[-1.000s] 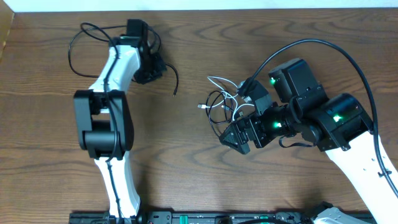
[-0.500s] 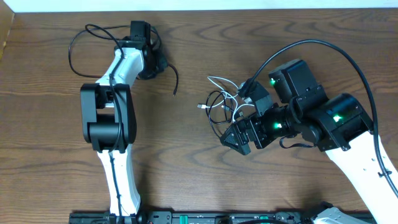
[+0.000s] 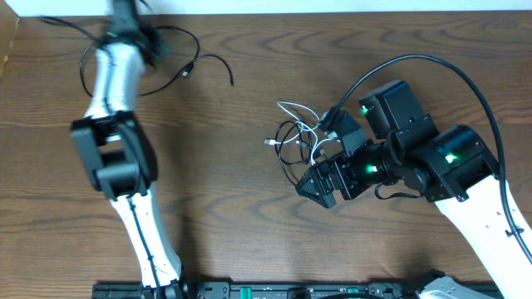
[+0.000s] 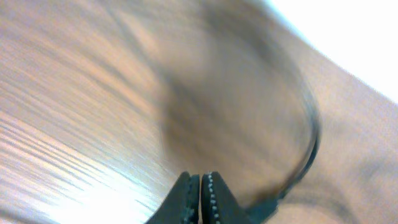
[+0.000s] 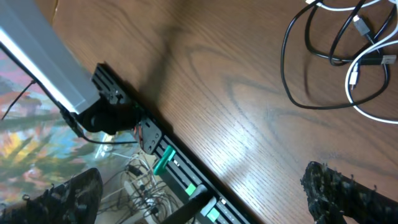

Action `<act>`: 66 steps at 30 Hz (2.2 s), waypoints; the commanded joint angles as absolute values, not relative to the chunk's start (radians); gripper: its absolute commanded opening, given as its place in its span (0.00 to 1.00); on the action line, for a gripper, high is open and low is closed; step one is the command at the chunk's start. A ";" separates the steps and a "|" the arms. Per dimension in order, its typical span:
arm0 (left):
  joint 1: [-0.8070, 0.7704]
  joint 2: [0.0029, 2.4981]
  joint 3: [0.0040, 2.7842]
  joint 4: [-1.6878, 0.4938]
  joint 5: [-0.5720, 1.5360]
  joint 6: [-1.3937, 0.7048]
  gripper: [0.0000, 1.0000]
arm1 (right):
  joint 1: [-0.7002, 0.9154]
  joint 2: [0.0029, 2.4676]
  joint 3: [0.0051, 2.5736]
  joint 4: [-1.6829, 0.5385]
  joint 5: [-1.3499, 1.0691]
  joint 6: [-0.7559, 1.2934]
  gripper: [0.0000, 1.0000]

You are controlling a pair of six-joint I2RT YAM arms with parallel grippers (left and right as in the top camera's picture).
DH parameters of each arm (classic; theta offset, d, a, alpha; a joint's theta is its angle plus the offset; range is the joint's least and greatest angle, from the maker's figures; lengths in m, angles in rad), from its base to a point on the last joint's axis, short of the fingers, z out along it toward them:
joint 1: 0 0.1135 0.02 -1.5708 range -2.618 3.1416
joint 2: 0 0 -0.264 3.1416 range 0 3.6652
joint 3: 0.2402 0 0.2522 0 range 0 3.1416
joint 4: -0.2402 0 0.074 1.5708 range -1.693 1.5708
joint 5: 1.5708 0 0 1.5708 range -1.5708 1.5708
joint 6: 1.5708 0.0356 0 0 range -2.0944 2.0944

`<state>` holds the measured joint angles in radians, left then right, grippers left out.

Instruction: Untangle cables

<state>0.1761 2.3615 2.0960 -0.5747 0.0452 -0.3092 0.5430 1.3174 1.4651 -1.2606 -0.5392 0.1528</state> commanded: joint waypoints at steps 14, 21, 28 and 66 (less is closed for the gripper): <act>0.261 2.340 2.249 -1.049 0.284 -0.284 0.93 | 0.503 1.307 1.469 -1.255 -0.205 0.403 0.99; 0.171 2.340 2.241 -1.338 0.659 -0.100 0.93 | 0.234 1.309 1.469 -1.264 -0.072 0.411 0.99; -0.040 2.340 2.120 -1.492 0.633 0.038 0.93 | 0.009 1.311 1.437 -1.295 0.080 0.411 0.99; -0.319 1.810 1.375 -0.879 0.422 -0.361 0.81 | -0.206 1.311 1.187 -1.144 0.017 0.437 0.99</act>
